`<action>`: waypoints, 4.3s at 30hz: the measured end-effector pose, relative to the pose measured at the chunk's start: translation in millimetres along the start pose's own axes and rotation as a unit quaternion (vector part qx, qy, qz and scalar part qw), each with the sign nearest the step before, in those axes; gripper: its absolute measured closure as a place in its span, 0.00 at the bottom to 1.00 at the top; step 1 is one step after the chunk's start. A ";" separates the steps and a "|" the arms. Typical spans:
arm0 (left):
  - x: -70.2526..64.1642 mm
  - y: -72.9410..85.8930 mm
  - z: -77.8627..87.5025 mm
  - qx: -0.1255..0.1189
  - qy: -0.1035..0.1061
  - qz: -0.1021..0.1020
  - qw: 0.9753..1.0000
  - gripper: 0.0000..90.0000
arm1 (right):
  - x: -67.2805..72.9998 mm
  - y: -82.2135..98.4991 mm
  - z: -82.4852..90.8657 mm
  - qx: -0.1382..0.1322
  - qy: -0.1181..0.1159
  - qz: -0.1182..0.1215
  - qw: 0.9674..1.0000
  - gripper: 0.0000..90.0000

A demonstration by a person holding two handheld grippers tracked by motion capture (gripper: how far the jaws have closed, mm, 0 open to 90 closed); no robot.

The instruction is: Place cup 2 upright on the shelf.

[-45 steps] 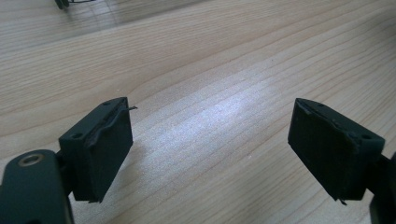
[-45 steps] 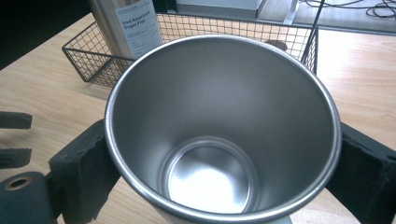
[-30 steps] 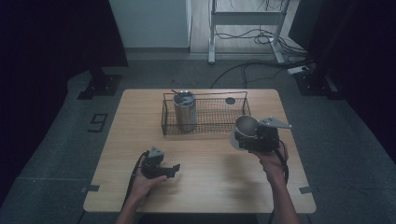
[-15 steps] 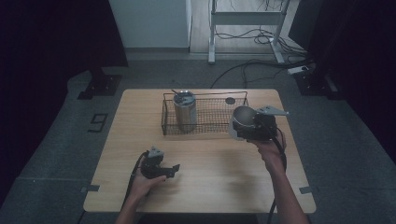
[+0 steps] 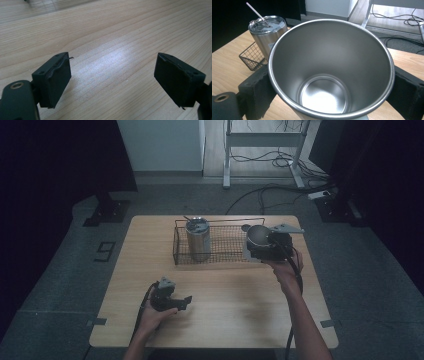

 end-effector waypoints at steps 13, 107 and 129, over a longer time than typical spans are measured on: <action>-1.0 0.6 -0.9 0.004 0.000 -0.004 1.000 0.16 | -4.1 -14.0 -12.9 0.003 0.001 -0.010 1.000 0.08; -2.8 8.4 -9.6 0.022 -0.006 -0.012 1.000 0.16 | -21.5 -40.3 -153.7 0.094 0.030 -0.005 0.995 0.08; -4.5 11.4 -15.0 0.032 -0.009 -0.016 0.999 0.16 | -28.9 -16.9 -177.2 0.138 0.044 -0.004 0.990 0.08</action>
Point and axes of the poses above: each handheld gripper's, and its own axes: z roughly backward along the jaws, y roughly out of its underside, x roughly to its left, the point moved 10 cm from there along -z, roughly forward along the jaws, and after that the axes turned 14 degrees about x, right-handed, at the moved point
